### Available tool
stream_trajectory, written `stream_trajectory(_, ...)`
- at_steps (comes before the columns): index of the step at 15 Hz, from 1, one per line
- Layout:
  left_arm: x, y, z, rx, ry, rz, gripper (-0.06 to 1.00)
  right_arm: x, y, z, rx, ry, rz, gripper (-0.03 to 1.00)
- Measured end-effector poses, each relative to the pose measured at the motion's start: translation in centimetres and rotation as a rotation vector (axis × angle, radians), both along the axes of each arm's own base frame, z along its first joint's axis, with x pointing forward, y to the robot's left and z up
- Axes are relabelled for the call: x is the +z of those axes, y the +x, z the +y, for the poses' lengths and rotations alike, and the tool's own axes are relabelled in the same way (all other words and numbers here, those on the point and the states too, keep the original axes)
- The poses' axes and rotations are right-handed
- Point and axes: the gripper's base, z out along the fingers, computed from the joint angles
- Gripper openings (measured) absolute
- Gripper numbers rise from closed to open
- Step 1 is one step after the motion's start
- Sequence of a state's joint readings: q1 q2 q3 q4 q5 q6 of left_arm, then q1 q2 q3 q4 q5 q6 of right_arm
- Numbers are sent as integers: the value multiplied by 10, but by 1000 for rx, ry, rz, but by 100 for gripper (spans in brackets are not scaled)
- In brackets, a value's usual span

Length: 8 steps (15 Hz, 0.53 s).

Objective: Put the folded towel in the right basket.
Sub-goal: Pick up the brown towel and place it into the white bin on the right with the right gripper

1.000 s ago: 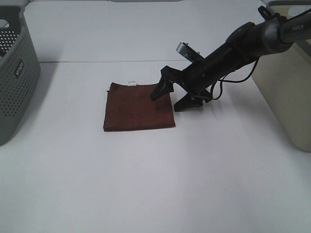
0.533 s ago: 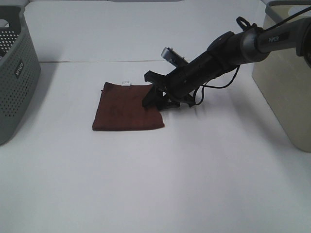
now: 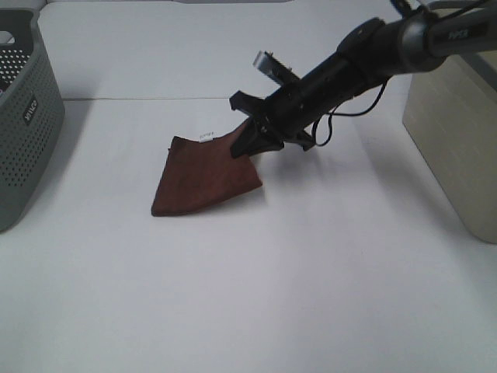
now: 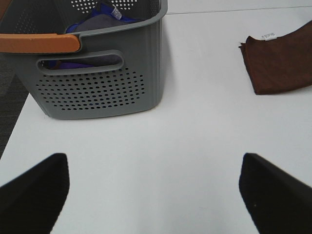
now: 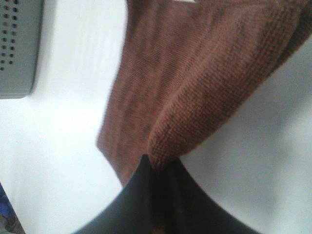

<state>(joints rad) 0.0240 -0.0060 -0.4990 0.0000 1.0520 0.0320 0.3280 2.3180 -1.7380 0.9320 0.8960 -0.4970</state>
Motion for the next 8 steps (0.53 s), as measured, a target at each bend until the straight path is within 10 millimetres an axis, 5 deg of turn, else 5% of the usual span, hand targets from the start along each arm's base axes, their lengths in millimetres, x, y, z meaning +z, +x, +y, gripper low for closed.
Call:
stream_trajectory(4, 0, 0, 0, 0, 0, 0, 88, 92, -21, -18, 68, -139, -164, 4)
stream_trajectory(5, 0, 0, 0, 0, 0, 0, 88, 131, -35, -34, 76, -267, -245, 4)
stream_trajectory(8, 0, 0, 0, 0, 0, 0, 88, 170, -49, -57, 66, -471, -324, 4)
